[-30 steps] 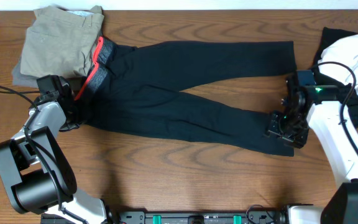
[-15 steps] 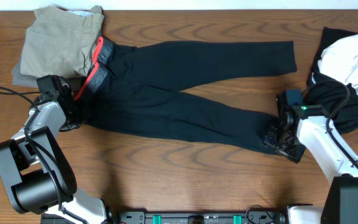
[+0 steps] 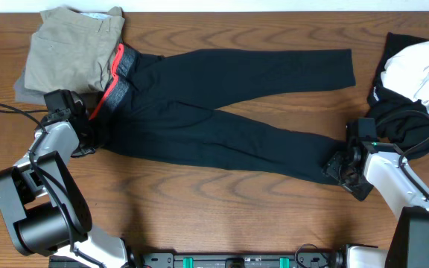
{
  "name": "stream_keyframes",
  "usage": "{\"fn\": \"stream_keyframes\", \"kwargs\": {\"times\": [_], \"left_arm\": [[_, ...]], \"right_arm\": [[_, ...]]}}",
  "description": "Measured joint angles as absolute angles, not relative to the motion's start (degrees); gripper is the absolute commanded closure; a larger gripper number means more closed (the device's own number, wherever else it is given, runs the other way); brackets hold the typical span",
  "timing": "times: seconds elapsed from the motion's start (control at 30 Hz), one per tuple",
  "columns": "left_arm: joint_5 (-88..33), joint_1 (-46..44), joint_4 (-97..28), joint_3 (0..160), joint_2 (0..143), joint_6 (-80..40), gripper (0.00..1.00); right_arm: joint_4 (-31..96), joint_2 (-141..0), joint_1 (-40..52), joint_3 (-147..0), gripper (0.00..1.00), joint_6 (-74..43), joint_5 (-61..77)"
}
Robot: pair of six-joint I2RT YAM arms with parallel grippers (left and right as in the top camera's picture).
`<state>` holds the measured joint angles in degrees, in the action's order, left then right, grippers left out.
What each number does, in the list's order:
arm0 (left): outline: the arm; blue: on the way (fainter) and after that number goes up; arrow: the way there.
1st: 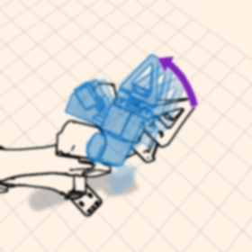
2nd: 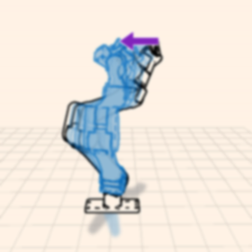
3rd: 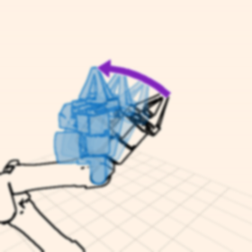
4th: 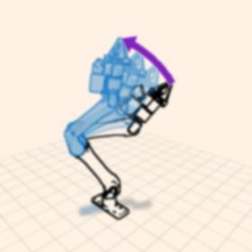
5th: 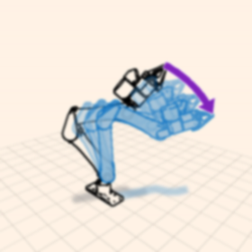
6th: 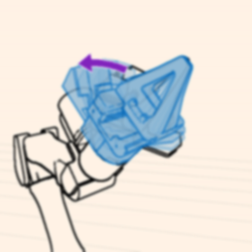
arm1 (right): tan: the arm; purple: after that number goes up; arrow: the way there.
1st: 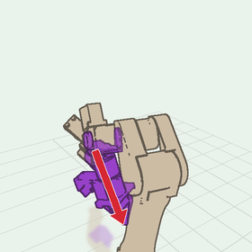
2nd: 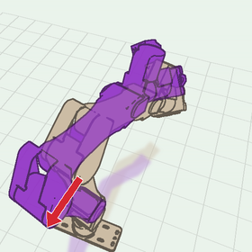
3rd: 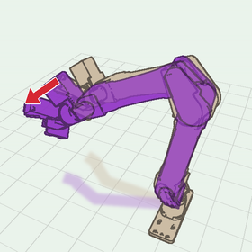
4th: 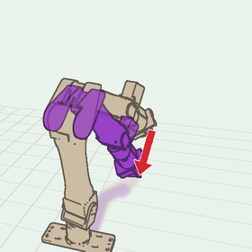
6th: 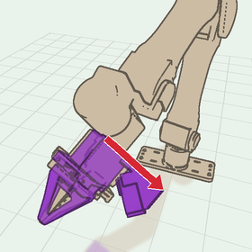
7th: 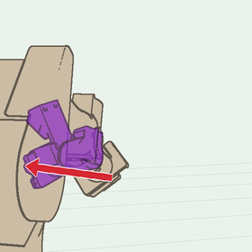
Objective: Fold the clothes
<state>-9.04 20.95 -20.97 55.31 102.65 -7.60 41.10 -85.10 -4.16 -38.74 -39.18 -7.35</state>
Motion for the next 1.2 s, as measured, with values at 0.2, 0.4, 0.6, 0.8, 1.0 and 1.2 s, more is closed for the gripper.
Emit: {"fn": "stream_keyframes", "kwargs": {"times": [0.2,0.4,0.6,0.8,1.0,1.2], "left_arm": [[-9.0,20.9,-21.0,55.3,102.7,-7.7,0.94],[-9.0,20.9,-21.0,55.3,102.7,-8.7,0.94],[-9.0,20.9,-21.0,55.3,102.7,-11.0,0.94],[-9.0,20.9,-21.0,55.3,102.7,-12.9,0.94],[-9.0,20.9,-21.3,55.4,102.6,-15.7,0.94],[-9.0,20.9,-26.5,55.0,100.4,-18.2,0.94]], "right_arm": [[38.9,-85.1,-4.3,-38.5,0.35,-39.4,-7.2],[37.7,-85.1,-4.3,-38.3,0.41,-44.6,-7.2],[35.2,-85.1,-4.3,-38.1,0.72,-50.4,-7.6],[33.3,-85.1,-4.3,-37.9,0.99,-54.4,-8.9],[30.6,-85.1,-4.3,-37.8,0.99,-55.1,-9.1],[34.3,-83.5,-4.3,-38.4,0.99,-55.2,-9.1]]}}
